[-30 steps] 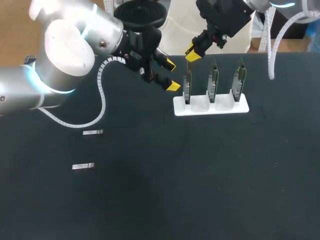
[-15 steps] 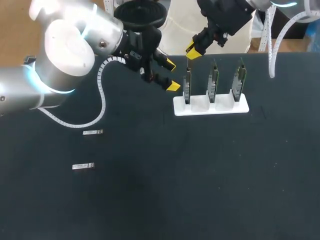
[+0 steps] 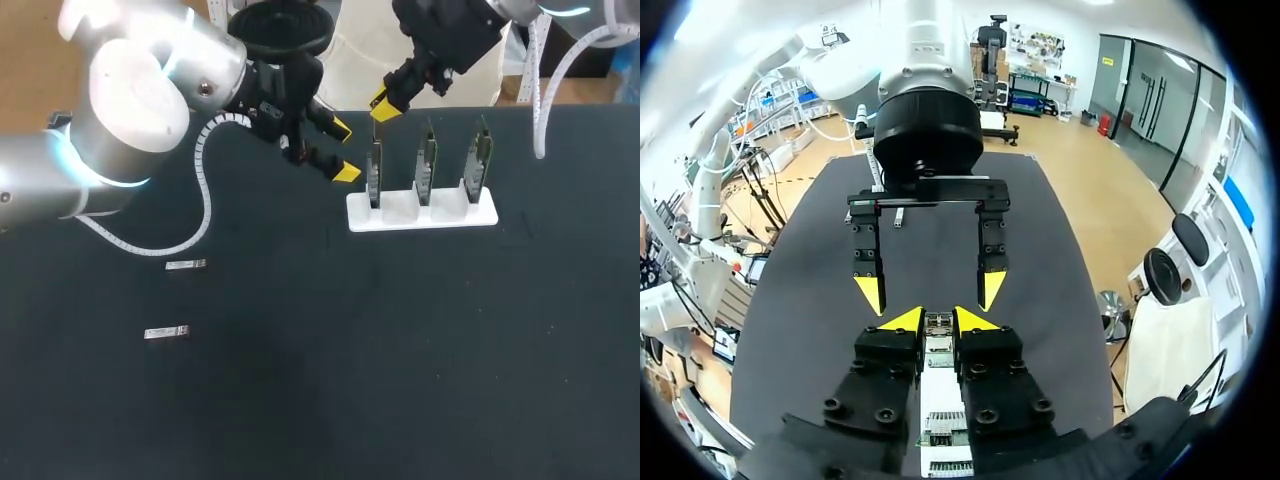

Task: Pick up the optical module with the left hand, and insert it into the network port with the right hand.

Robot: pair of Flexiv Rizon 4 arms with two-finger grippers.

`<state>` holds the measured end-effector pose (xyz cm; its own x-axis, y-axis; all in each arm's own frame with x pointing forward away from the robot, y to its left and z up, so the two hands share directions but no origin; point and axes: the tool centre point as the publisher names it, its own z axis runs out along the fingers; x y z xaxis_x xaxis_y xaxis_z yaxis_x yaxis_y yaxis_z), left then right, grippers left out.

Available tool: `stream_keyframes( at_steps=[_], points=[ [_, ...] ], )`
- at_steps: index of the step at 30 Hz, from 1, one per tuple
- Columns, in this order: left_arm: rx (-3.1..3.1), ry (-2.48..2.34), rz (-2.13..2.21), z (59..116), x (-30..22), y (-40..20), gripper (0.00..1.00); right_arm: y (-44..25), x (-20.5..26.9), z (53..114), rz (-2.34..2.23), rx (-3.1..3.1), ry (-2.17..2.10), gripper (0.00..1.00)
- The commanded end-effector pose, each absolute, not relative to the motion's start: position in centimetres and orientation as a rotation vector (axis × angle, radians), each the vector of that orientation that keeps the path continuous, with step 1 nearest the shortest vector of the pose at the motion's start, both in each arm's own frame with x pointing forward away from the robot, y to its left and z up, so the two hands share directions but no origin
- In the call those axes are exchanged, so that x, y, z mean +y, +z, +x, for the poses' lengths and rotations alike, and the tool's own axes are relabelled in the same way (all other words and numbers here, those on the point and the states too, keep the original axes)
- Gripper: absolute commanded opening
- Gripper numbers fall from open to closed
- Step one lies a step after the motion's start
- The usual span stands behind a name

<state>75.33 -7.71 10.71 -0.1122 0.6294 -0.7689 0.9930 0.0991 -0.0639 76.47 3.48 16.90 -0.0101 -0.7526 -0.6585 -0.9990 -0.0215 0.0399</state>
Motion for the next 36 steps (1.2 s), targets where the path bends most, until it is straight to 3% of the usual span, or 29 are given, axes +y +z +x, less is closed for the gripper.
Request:
stream_keyframes(
  at_steps=[1, 30, 31, 32, 36],
  points=[
    [1.811, -0.814, 1.588, 75.3, -7.8, 10.7, 1.00, 16.6, 3.5, 76.6, -1.826, 1.815, 0.730, 0.00],
    [1.811, -0.814, 1.588, 75.3, -7.8, 10.7, 1.00, 16.1, 3.3, 76.5, -1.809, 1.839, 0.732, 0.01],
    [1.811, -0.814, 1.588, 75.3, -7.8, 10.7, 1.00, 16.2, 3.3, 76.5, -1.807, 1.840, 0.735, 0.34],
    [1.811, -0.814, 1.588, 75.3, -7.8, 10.7, 1.00, 16.3, 3.3, 76.5, -1.802, 1.840, 0.739, 1.00],
    [1.811, -0.814, 1.588, 75.3, -7.8, 10.7, 1.00, 16.6, 3.2, 76.5, -1.794, 1.829, 0.756, 1.00]
  ],
)
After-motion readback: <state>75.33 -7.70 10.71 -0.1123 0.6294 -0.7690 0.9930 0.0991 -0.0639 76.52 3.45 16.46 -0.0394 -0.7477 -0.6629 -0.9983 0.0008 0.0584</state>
